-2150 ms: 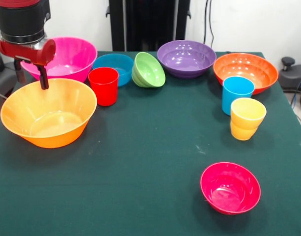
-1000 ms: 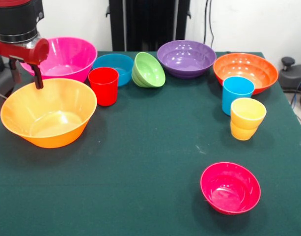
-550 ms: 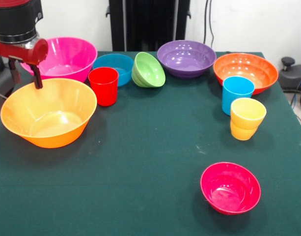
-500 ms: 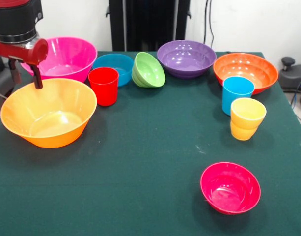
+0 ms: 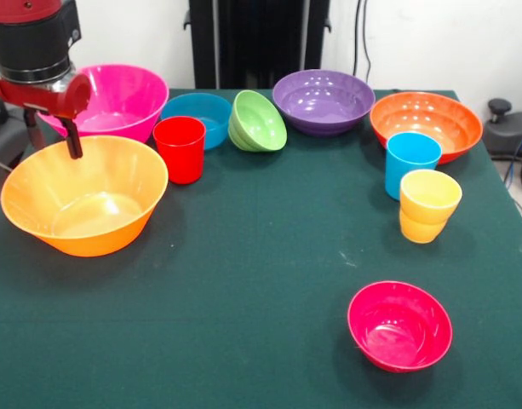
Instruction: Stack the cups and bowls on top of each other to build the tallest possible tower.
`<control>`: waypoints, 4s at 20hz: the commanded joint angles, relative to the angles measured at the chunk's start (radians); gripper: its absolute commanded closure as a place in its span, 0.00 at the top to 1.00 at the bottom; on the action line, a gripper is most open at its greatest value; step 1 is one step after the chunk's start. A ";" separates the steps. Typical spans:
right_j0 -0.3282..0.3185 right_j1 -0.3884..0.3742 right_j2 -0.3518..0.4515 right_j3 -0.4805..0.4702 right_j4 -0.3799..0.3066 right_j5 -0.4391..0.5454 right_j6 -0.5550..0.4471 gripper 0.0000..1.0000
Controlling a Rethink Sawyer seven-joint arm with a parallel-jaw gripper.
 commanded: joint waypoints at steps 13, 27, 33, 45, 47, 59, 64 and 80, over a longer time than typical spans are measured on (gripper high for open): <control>0.025 0.077 0.031 0.007 -0.062 0.047 -0.302 1.00; -0.006 0.085 0.050 0.022 -0.043 0.029 -0.302 1.00; -0.025 0.083 0.051 0.031 -0.052 0.023 -0.307 1.00; -0.034 0.085 0.051 0.027 -0.067 0.026 -0.316 1.00; -0.033 0.082 0.049 0.027 -0.067 0.029 -0.316 1.00; -0.061 0.087 0.046 0.030 -0.082 0.021 -0.340 1.00; -0.069 0.091 0.047 0.031 -0.088 0.017 -0.343 1.00; -0.072 0.095 0.049 0.028 -0.098 0.017 -0.342 1.00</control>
